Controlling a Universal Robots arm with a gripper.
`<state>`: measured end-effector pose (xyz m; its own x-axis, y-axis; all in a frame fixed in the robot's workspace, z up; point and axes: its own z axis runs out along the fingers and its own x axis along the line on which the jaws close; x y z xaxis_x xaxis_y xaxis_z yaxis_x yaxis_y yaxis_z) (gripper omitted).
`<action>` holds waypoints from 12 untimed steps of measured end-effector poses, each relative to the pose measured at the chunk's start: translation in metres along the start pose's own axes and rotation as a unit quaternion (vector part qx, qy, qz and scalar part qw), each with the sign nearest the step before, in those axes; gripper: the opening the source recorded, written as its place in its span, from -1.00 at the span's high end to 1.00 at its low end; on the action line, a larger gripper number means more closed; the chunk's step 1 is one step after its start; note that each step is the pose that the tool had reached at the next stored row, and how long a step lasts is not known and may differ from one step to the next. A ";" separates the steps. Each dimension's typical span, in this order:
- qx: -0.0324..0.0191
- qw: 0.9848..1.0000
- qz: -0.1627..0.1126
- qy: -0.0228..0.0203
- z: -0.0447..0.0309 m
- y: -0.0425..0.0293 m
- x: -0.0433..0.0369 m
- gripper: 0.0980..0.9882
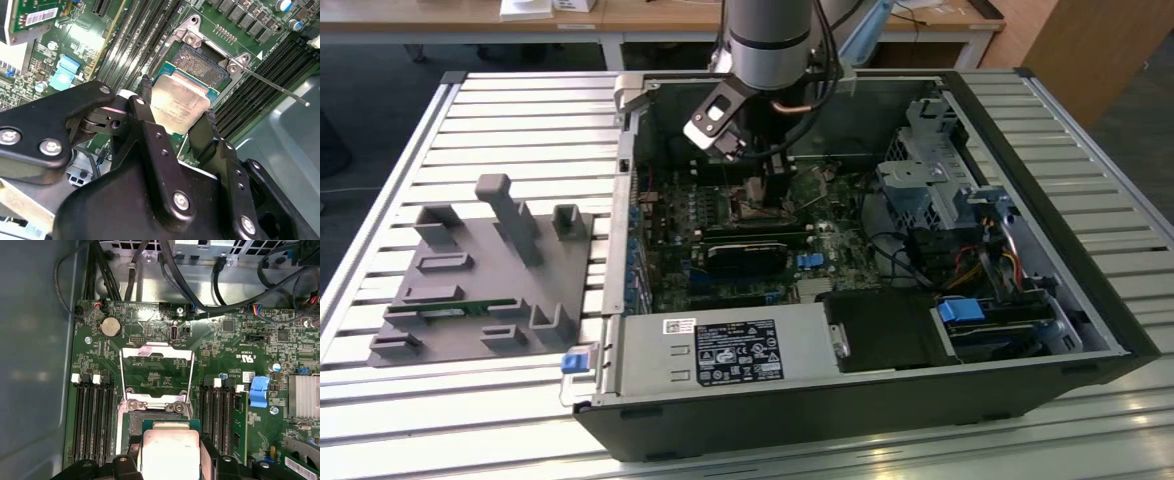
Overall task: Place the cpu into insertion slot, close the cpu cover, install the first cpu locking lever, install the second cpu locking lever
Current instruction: 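Place the cpu into insertion slot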
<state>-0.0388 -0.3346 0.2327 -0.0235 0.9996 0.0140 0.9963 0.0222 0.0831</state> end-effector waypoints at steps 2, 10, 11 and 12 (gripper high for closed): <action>0.000 1.000 0.000 0.000 0.0021 -0.0001 0.0009 0.00; 0.000 1.000 0.002 0.000 0.0086 -0.0010 0.0075 0.00; 0.000 1.000 0.002 0.000 0.0095 -0.0012 0.0079 0.00; 0.000 1.000 0.002 0.000 0.0106 -0.0014 0.0082 0.00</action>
<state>-0.0395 -0.3263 0.2221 -0.0194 0.9997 0.0140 0.9964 0.0182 0.0824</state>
